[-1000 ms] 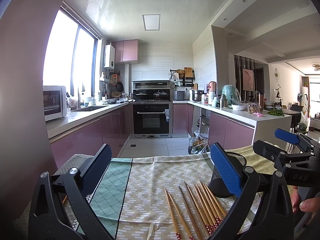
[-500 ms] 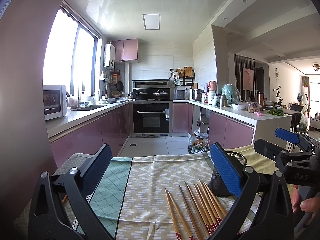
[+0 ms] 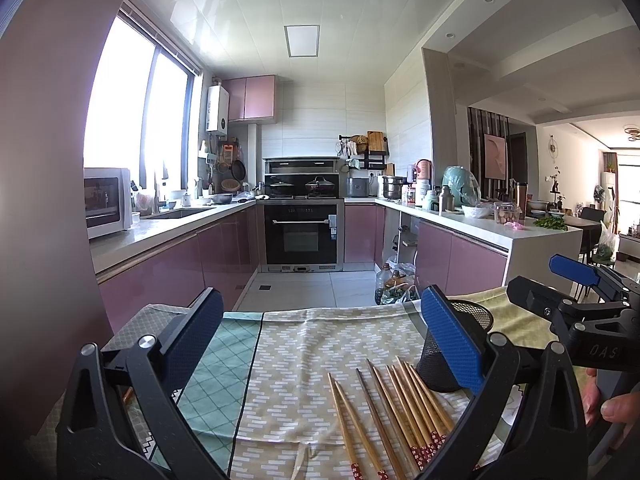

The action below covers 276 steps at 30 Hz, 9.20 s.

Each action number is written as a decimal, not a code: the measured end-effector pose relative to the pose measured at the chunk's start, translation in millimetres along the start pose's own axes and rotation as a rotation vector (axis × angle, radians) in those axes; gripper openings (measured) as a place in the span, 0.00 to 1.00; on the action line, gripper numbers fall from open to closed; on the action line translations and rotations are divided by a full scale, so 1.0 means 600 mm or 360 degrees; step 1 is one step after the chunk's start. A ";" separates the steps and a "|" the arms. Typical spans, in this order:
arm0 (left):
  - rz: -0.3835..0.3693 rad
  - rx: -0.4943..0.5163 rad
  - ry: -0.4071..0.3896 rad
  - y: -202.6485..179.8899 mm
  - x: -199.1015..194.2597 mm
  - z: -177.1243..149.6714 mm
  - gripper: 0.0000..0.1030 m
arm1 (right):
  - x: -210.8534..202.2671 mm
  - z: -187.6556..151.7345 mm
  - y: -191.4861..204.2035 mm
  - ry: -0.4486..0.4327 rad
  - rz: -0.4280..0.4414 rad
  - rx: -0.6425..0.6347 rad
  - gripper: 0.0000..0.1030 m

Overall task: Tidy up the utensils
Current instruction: 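Close the left gripper on one wooden chopstick while the right gripper grasps another, then lift the left gripper's chopstick upright into the mesh holder while the right gripper inserts its own, then open the left gripper to release its chopstick while the right gripper releases and withdraws, then close the left gripper on another chopstick while the right gripper grasps one too, then raise the left gripper's chopstick into the mesh holder while the right gripper inserts its own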

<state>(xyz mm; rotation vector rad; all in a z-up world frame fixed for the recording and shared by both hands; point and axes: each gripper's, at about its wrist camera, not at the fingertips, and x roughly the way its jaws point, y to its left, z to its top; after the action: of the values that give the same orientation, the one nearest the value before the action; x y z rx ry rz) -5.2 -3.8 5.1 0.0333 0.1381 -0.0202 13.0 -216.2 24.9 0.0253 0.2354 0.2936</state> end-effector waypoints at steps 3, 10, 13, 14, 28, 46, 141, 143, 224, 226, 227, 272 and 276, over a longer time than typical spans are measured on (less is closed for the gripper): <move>-0.0006 0.0005 0.0018 -0.005 0.000 -0.002 0.94 | 0.002 -0.001 -0.001 0.0018 0.0018 0.0004 0.94; -0.0054 0.0064 0.0206 -0.002 0.038 -0.028 0.94 | 0.020 -0.015 -0.002 0.0194 0.0151 0.0017 0.94; -0.0059 0.0106 0.0361 -0.002 0.063 -0.050 0.94 | 0.034 -0.034 0.004 0.0331 0.0192 -0.0022 0.94; -0.0062 0.0122 0.0421 -0.001 0.073 -0.058 0.94 | 0.040 -0.043 0.007 0.0390 0.0206 -0.0042 0.93; -0.0220 0.0198 0.1088 0.014 0.189 -0.186 0.62 | 0.155 -0.162 0.001 0.1043 0.0191 0.0023 0.49; -0.0342 0.0163 0.1228 -0.007 0.256 -0.193 0.35 | 0.199 -0.159 0.015 0.1101 0.0169 -0.0036 0.36; -0.0581 -0.0043 0.0642 -0.051 0.233 -0.002 0.44 | 0.122 0.034 -0.081 0.0595 0.0486 0.0119 0.37; -0.0564 -0.0028 0.0675 -0.039 0.225 -0.015 0.45 | 0.110 0.022 -0.060 0.0621 0.0536 0.0077 0.38; -0.0428 -0.0062 0.1198 -0.015 0.237 -0.188 0.08 | 0.187 -0.141 -0.005 0.1073 0.0338 0.0193 0.05; -0.0442 -0.0059 0.1180 -0.014 0.231 -0.182 0.08 | 0.180 -0.134 -0.006 0.1053 0.0366 0.0200 0.05; -0.0448 -0.0058 0.1171 -0.014 0.228 -0.178 0.08 | 0.176 -0.130 -0.005 0.1040 0.0380 0.0199 0.05; -0.0958 -0.0250 0.0570 -0.048 0.171 0.100 0.07 | 0.073 0.082 -0.101 0.0397 0.0462 0.0223 0.05; -0.0975 -0.0253 0.0498 -0.058 0.182 0.134 0.07 | 0.077 0.103 -0.113 0.0350 0.0422 0.0202 0.05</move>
<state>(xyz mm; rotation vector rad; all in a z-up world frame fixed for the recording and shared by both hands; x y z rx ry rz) 113.5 -43.6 68.6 -0.1666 0.4582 -0.6172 89.5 -267.4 70.6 0.1507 0.4707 0.5462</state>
